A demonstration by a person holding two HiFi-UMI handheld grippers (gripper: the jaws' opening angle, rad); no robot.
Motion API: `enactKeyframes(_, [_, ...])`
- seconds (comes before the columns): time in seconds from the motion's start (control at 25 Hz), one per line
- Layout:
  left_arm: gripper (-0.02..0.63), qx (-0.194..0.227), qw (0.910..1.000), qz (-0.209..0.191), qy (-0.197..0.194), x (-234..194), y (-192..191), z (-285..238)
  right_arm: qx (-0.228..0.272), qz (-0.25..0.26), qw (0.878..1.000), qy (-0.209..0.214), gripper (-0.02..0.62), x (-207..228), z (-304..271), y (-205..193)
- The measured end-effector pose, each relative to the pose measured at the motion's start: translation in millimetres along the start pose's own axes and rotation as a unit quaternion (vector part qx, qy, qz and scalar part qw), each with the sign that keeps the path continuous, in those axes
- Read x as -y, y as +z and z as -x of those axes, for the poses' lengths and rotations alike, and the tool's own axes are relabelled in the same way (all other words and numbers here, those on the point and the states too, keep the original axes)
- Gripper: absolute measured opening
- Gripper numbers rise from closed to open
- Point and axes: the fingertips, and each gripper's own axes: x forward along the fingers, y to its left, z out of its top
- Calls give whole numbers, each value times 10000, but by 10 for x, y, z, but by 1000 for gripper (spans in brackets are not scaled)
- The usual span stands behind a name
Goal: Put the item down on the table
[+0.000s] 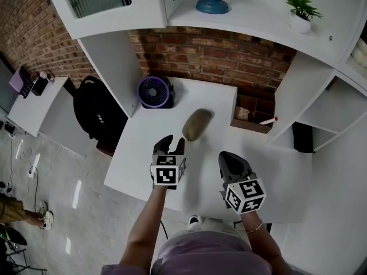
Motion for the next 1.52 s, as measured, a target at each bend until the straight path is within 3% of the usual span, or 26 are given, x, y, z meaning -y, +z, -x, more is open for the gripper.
enactKeyframes(0.44, [82, 230, 9988, 420, 30, -41, -81, 492, 29, 80, 9999, 65, 2, -179, 62, 2])
enactKeyframes(0.92, [14, 440, 9971, 601, 166, -85, -197, 937, 45, 144, 9998, 139, 2, -357, 131, -23])
enactKeyframes(1.52, [1, 562, 9954, 766, 144, -126, -266, 1250, 60, 30, 9999, 113, 0, -458, 181, -37])
